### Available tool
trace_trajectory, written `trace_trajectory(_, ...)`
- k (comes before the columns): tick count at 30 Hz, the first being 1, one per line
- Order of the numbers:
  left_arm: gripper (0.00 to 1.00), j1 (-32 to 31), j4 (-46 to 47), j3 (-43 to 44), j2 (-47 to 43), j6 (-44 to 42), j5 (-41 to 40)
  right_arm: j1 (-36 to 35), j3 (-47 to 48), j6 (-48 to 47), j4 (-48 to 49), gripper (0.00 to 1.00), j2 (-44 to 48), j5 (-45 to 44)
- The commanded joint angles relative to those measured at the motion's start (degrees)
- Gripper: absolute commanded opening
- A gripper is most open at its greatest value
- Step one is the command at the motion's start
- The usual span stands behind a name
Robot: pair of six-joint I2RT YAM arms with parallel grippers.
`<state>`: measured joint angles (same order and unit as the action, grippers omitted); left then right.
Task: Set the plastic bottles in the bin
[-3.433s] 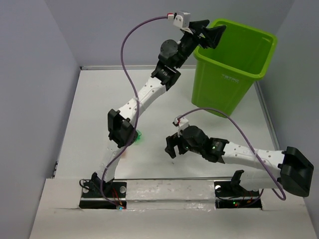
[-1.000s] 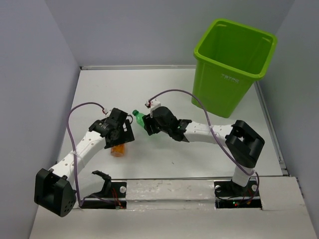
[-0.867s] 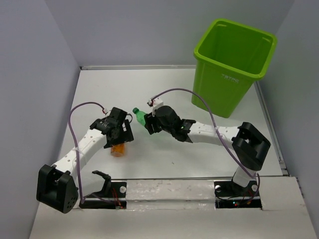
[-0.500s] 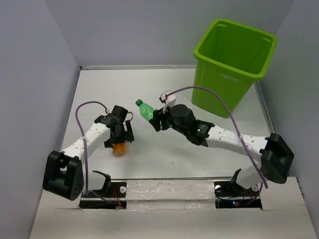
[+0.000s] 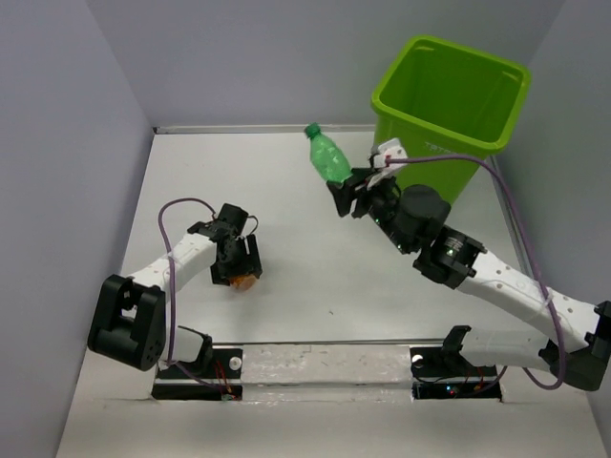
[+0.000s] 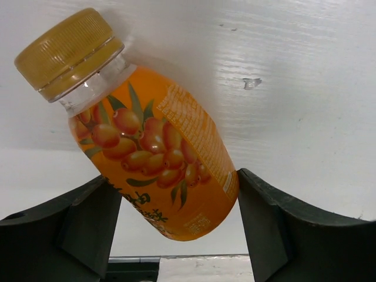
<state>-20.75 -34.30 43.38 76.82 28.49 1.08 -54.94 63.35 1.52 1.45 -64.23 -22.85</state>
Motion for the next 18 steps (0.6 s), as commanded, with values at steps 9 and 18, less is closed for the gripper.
trace_trajectory(9,0.36,-0.08,5.39,1.36,-7.29,-1.42,6.21,40.92,28.57,-9.00,-13.38,0.25,-7.56,2.27)
trace_trajectory(18,0.33,-4.55,8.80,9.96,-14.32,1.04,10.51,47.73,34.20,-1.87,-18.24,0.98,-14.61,9.22)
